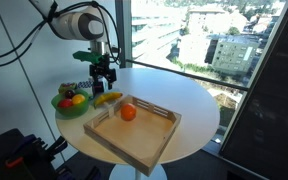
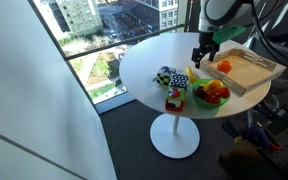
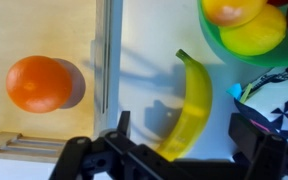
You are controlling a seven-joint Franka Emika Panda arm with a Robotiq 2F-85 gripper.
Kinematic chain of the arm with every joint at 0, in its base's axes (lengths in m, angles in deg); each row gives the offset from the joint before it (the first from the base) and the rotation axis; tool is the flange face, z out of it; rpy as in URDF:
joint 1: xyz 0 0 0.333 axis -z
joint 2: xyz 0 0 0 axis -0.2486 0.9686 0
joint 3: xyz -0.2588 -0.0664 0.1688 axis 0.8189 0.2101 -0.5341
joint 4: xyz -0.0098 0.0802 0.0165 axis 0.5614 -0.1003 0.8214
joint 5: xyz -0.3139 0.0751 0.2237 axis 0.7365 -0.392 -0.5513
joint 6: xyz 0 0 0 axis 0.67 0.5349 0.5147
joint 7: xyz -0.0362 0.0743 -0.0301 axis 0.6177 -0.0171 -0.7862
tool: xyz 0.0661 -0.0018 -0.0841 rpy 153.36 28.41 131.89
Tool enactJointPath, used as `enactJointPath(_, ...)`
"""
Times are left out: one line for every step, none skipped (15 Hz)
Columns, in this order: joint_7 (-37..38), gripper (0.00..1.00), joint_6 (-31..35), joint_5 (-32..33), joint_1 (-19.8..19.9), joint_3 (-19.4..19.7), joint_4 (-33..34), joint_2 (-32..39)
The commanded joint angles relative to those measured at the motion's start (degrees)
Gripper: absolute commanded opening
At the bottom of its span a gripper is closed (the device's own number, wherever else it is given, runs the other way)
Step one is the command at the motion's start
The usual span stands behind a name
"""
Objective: Put the banana in the box
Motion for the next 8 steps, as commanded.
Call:
enactJointPath(2.97, 1.00, -0.07, 1.86, -0.81, 0.66, 3.23, 3.14)
enactJointPath(4.02, 1.00, 0.02, 2.29, -1.17, 0.88, 3.59, 3.65)
enactJointPath(4.96, 1.00, -0.04, 2.64, -1.53, 1.07, 3.92, 4.15)
enactJointPath(5.93, 1.00, -0.03, 3.15, -1.88, 1.22, 4.24, 4.65)
enactJointPath(6.98, 1.00, -0.09, 3.67, -2.22, 1.38, 4.54, 5.09)
enactJointPath(7.79, 1.00, -0.17, 4.08, -2.54, 1.50, 4.87, 5.58)
enactJointPath(8.58, 1.00, -0.23, 4.42, -2.83, 1.60, 5.14, 6.03)
enactJointPath(9.31, 1.00, -0.26, 4.66, -3.15, 1.73, 5.36, 6.45)
